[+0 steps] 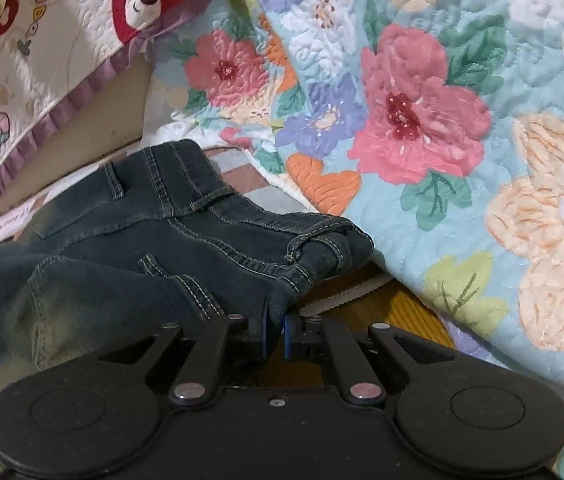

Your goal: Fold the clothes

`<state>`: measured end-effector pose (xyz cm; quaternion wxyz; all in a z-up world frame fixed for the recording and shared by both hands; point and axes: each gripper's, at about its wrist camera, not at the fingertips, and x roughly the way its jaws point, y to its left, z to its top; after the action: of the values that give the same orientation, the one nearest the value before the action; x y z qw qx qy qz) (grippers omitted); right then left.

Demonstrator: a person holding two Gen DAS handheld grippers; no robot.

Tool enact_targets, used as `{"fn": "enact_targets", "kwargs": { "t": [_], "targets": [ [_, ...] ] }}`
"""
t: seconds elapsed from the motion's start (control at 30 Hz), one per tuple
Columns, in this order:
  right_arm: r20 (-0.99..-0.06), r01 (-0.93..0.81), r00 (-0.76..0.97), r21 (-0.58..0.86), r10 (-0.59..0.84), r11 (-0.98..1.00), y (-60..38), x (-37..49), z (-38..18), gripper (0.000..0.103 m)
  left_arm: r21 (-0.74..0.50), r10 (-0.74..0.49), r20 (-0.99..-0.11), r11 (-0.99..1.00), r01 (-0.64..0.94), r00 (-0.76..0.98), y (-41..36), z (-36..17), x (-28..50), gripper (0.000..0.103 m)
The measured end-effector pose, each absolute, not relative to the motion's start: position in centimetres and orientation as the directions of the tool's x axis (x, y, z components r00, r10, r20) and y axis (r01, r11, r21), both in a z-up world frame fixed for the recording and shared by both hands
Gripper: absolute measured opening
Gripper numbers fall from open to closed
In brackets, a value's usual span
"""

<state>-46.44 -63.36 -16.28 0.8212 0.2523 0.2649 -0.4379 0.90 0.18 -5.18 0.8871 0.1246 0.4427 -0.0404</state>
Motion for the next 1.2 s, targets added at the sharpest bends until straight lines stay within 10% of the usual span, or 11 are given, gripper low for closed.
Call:
{"fn": "enact_targets", "kwargs": {
  "t": [0.37, 0.57, 0.7, 0.97, 1.2],
  "targets": [
    [-0.686, 0.853, 0.452, 0.147, -0.569, 0.5, -63.5, -45.9, -17.1, 0.009, 0.165, 0.07, -0.799, 0.98, 0.107, 0.597, 2.6, -4.4, 1.0, 0.017],
    [-0.759, 0.858, 0.279, -0.078, -0.589, 0.507, -62.5, -45.3, -16.5, 0.046, 0.203, 0.118, -0.753, 0.978, 0.057, 0.647, 4.6, -2.3, 1.1, 0.018],
    [-0.688, 0.831, 0.228, -0.232, -0.689, 0.506, -60.5, -44.5, -13.8, 0.048, 0.222, 0.146, -0.72, 0.975, 0.026, 0.678, 5.8, -0.9, 1.2, 0.024],
    [-0.645, 0.752, 0.559, 0.129, -0.521, 0.647, -58.8, -34.1, -11.0, 0.049, 0.072, -0.091, -0.696, 0.978, 0.196, 0.712, -0.6, -4.1, 4.2, 0.043],
    [-0.606, 0.475, 0.707, 0.024, -0.365, 0.88, -55.4, -17.9, -5.7, 0.052, 0.076, -0.223, -0.682, 0.926, 0.37, 0.697, -7.8, -6.7, 10.2, 0.058]
  ]
}}
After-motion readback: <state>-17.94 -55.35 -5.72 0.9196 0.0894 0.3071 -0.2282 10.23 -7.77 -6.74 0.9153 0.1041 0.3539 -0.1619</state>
